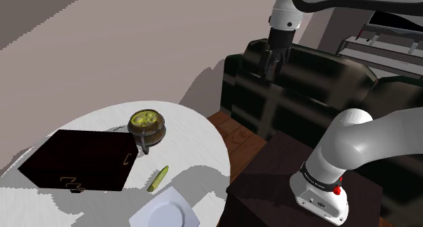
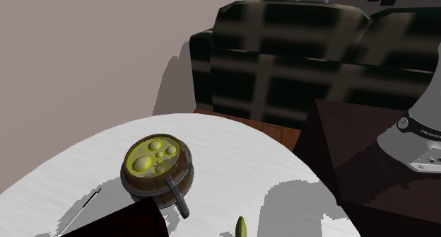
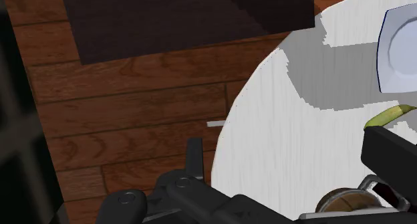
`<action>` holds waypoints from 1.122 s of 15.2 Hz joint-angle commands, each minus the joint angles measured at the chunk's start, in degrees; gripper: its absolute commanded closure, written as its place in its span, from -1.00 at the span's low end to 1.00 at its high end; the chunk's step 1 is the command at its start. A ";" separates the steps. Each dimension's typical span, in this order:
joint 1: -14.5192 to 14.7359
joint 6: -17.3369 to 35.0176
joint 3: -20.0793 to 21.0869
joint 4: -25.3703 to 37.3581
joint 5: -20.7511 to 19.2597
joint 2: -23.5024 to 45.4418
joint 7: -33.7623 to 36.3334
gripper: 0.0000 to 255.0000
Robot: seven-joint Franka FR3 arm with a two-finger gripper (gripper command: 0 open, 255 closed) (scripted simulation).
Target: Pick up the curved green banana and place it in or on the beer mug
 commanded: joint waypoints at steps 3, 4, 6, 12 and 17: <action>-0.02 2.25 2.44 -3.07 2.02 -0.96 4.24 -1.00; -0.02 3.43 3.72 -4.48 3.08 -1.30 6.34 -1.00; 0.09 5.90 6.34 -7.06 5.27 -1.66 10.54 -1.00; 0.83 14.42 14.79 -12.63 12.10 0.15 23.03 -1.00; 1.04 22.85 22.51 -14.56 17.36 5.28 33.22 -1.00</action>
